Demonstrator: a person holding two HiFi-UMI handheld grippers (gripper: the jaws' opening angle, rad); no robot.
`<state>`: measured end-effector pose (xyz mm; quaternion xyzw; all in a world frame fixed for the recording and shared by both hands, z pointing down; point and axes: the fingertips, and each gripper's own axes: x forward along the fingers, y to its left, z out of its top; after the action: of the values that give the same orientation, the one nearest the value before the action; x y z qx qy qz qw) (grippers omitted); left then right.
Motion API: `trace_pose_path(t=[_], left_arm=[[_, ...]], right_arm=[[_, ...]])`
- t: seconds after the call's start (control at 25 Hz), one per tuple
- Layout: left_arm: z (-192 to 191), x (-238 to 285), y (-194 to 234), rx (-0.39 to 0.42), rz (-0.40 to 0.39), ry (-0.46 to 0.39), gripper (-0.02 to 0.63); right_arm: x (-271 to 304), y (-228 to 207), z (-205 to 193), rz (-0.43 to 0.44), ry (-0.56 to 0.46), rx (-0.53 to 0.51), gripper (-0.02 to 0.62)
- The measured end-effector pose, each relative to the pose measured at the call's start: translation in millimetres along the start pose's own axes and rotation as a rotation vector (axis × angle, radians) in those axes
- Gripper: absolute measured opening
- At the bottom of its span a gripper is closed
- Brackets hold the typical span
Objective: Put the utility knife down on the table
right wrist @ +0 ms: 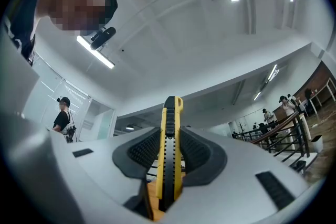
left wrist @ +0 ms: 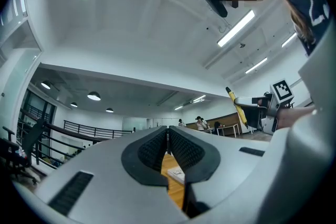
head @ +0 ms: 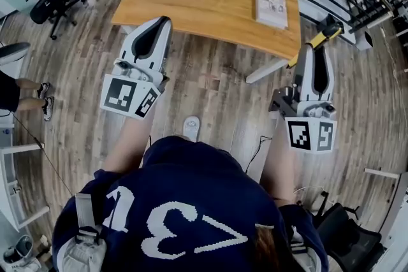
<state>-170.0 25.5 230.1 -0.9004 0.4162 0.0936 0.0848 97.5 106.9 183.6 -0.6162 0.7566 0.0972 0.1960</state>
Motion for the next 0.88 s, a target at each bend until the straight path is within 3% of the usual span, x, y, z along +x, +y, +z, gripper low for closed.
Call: trace_pose_path(t=[0.48, 0.88], left_arm=[[-40, 65, 50, -0.039, -0.017, 0.040, 0.025], [-67, 169, 84, -0.014, 0.047, 0.030, 0.025]], right_arm=[[68, -28, -39, -0.031, 0.033, 0.003, 0.127], [177, -98, -90, 0.064, 0.055, 0.023, 0.127]])
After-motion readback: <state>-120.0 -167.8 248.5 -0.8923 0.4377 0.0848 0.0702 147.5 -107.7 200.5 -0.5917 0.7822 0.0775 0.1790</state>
